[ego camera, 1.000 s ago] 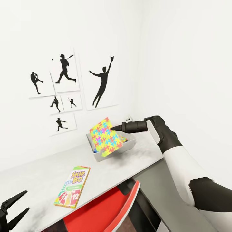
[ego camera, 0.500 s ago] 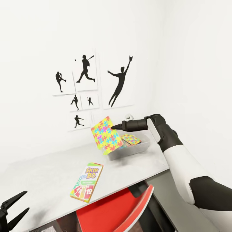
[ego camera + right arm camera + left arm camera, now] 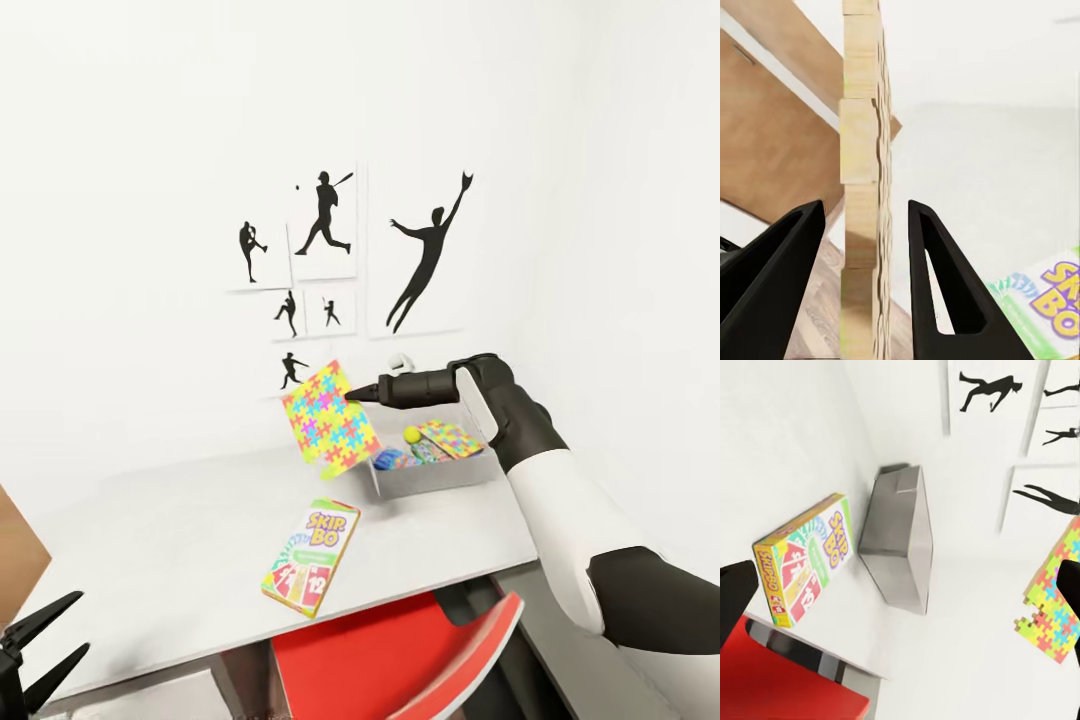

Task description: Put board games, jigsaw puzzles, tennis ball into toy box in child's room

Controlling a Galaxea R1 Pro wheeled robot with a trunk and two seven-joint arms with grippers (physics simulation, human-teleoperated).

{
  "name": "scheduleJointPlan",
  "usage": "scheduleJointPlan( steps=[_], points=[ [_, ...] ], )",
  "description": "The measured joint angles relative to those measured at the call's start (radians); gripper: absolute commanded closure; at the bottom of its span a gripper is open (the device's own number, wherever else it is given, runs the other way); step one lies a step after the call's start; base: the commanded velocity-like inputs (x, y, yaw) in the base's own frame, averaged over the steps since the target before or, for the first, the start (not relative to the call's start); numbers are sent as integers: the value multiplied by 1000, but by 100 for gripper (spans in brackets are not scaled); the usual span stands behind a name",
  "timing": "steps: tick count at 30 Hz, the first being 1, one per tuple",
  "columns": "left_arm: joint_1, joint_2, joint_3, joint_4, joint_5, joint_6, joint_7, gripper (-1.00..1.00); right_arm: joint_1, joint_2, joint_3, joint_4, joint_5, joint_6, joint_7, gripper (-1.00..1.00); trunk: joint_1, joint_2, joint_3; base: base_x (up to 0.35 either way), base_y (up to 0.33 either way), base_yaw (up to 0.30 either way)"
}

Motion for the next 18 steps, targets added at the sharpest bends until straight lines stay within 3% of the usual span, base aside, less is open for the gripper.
scheduleJointPlan(
  steps=[5, 11, 18],
  points=[
    [0, 0, 0, 0, 0, -1, 0, -100, 1, 0, 1, -9, 0, 0, 0, 100, 0, 0, 0, 0, -26, 297],
    [0, 0, 0, 0, 0, -1, 1, -100, 4, 1, 6, -10, 0, 0, 1, 100, 0, 0, 0, 0, -188, 297],
    [0, 0, 1, 1, 2, -1, 1, -100, 4, 0, 7, -11, 1, 0, -1, 100, 0, 0, 0, 0, -22, 297]
  ],
)
